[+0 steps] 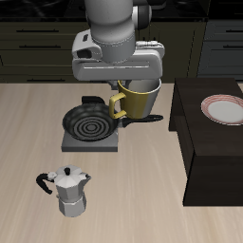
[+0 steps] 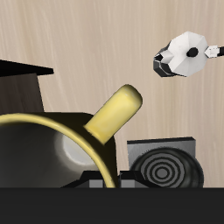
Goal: Place the mug on the plate
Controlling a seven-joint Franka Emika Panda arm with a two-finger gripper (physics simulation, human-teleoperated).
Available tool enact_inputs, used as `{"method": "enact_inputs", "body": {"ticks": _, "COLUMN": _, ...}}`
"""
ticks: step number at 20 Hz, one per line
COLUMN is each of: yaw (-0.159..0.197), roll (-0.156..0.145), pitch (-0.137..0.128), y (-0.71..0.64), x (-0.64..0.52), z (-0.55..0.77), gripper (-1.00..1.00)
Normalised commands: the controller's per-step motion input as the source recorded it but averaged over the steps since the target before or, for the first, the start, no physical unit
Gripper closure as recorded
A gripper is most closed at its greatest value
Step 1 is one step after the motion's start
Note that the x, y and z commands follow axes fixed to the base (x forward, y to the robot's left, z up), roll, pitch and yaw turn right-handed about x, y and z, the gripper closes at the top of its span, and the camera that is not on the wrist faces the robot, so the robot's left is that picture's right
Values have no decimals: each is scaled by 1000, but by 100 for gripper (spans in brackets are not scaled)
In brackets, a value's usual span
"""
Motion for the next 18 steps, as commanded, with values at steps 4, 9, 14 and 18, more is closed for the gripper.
{"method": "enact_inputs", "body": {"ticks": 4, "yaw": 56, "roll": 62, "pitch": -83, "y": 139, "x": -531, "z": 473, "gripper": 100}}
{"method": "enact_inputs", "body": {"ticks": 9, "yaw": 54, "roll": 52, "pitch": -82, "y": 238, "x": -348, "z": 345, "gripper": 100}}
{"method": "enact_inputs", "body": {"ticks": 14, "yaw": 13, "roll": 23, "pitch": -56, "y": 228, "x": -128, "z": 240, "gripper": 100}}
{"method": "enact_inputs", "body": {"ticks": 18, "yaw": 1, "roll": 20, "pitch": -42, "y": 282, "x": -124, "z": 130, "gripper": 100}}
